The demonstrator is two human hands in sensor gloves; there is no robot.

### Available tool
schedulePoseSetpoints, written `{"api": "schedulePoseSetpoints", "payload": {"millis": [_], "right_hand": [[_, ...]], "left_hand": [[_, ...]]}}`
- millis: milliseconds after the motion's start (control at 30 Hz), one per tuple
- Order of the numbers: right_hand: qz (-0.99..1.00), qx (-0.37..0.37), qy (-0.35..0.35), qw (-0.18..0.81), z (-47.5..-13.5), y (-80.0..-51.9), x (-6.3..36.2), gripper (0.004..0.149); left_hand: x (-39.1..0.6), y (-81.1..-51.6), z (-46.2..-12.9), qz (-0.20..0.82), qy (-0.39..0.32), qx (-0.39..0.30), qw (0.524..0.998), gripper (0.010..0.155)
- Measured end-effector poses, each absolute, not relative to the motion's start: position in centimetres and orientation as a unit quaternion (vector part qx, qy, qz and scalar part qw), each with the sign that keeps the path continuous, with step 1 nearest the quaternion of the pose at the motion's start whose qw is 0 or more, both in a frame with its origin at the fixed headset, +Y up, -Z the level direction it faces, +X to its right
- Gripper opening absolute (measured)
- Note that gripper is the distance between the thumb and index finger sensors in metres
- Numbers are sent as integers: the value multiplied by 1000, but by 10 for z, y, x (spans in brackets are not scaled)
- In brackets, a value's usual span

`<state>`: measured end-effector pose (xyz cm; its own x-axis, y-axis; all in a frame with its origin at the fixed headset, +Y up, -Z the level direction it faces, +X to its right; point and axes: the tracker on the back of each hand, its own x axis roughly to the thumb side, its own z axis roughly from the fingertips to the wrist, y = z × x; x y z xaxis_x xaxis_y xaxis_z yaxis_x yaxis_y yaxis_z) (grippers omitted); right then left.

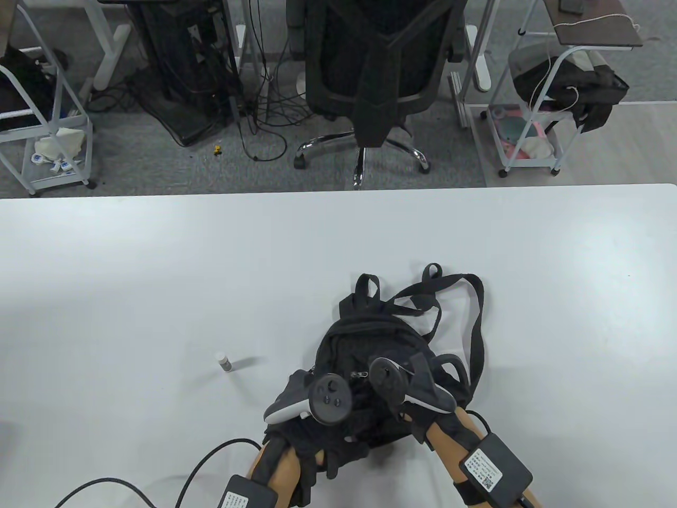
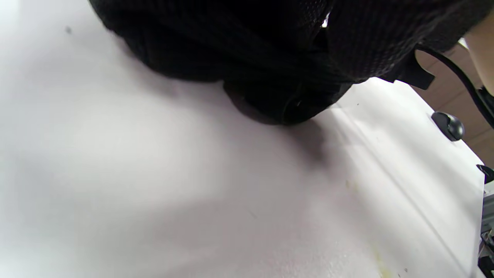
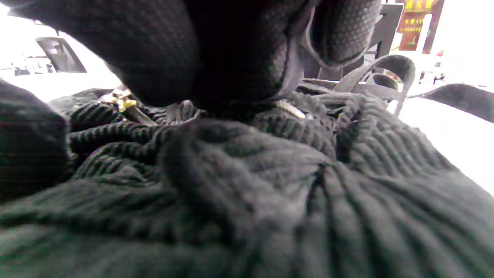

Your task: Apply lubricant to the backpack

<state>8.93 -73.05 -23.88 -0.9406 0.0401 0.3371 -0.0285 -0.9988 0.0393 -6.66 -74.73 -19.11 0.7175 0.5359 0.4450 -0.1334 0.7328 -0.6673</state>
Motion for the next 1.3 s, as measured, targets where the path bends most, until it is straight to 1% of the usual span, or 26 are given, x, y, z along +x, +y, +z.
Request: {"api": "schedulePoseSetpoints", "payload": {"millis": [67,133,233,400,633,767,1133,1300], "right_hand": [[984,174,16,42,-240,-728,90,43],[983,178,14,50,-240,-727,90,43],[982,182,16,50,-240,-729,88,43],[984,175,24,33,-241,-736,90,42],[987,155,28,33,-245,-737,98,41],[988,143,37,46,-247,-738,108,41],[991,109,56,62,-249,-729,138,41],[990,89,81,72,-253,-729,153,41]], "left_hand": [[-67,-745,-191,209,-319,-306,872,69],[-67,-746,-193,197,-309,-295,883,68],[-64,-755,-197,172,-303,-305,886,67],[-63,-760,-199,183,-301,-295,888,67],[-64,-760,-200,194,-295,-302,885,68],[-63,-760,-199,192,-290,-305,886,69],[-66,-762,-201,207,-289,-311,882,69],[-67,-762,-203,215,-288,-317,878,69]]}}
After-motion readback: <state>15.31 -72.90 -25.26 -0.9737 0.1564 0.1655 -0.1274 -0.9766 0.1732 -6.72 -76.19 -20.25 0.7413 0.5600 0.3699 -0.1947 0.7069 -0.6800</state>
